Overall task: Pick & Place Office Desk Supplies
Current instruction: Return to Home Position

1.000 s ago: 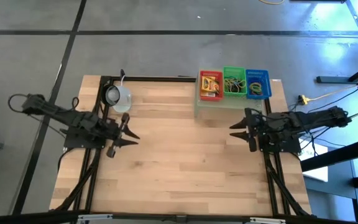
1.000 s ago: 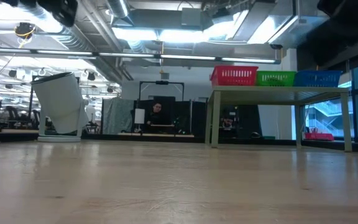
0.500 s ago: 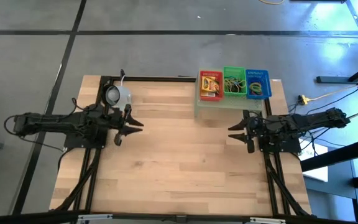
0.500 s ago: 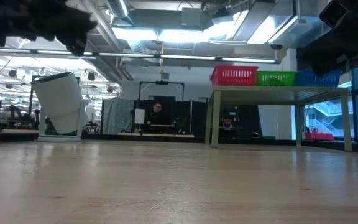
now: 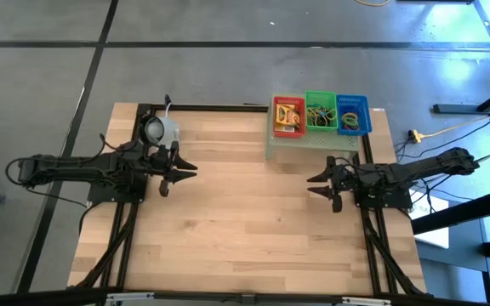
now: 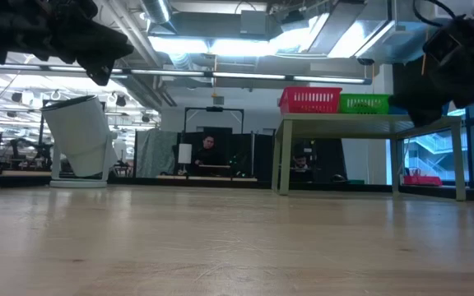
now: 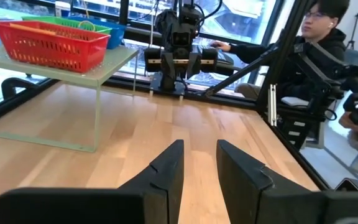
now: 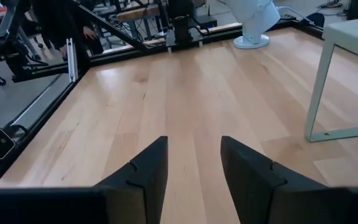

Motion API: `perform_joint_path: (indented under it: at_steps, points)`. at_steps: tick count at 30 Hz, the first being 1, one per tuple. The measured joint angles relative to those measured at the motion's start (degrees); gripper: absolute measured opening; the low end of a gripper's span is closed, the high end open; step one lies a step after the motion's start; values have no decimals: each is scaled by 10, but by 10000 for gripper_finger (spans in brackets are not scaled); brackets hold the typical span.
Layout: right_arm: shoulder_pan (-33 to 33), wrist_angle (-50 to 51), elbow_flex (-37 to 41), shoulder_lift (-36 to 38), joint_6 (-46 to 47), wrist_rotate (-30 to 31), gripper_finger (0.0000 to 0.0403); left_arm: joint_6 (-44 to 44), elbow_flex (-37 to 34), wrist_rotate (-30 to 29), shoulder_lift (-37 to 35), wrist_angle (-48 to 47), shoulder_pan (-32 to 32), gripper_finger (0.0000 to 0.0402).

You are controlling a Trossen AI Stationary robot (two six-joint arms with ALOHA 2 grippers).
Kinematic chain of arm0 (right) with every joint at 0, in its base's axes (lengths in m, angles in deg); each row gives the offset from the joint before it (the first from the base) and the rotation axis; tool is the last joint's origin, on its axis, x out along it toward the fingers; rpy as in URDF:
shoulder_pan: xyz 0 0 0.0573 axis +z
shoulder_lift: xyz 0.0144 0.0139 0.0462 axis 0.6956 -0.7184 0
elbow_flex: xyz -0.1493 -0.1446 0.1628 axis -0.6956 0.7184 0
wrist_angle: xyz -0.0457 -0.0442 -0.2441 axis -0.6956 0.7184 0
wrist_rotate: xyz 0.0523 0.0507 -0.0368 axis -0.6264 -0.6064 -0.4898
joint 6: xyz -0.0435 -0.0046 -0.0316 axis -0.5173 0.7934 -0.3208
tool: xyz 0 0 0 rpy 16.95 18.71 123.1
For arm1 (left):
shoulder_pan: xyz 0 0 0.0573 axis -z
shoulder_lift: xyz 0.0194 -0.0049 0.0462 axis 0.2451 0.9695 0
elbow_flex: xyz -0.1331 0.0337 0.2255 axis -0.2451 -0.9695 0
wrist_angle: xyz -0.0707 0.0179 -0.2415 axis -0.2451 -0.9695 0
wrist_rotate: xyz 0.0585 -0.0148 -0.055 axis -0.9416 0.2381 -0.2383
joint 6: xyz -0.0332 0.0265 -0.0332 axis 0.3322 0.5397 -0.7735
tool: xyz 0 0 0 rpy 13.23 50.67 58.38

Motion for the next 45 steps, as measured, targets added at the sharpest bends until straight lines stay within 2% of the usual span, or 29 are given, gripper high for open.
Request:
perform_joint_path:
  at_steps: [6, 16, 21, 27, 34, 40, 45]
  points:
    - [0, -60, 32, 0, 0, 0, 149, -12, 0, -42, 1, 5, 20, 88]
    - [0, -59, 34, -1, 6, 0, 149, -22, 0, -122, 25, 5, 62, 88]
    - [0, -59, 34, -1, 4, 1, 149, -43, 0, -163, 58, 4, 84, 88]
    - [0, -58, 34, -1, 3, 1, 149, -52, 0, -240, 112, 4, 112, 88]
    - [0, -58, 34, -1, 3, -1, 149, 5, 0, -213, 94, 4, 109, 88]
    - [0, -57, 33, -1, 4, -1, 149, 21, 0, -203, 56, -20, 72, 88]
    - [0, -57, 33, -1, 9, -1, 149, 36, 0, -156, 54, -6, 42, 88]
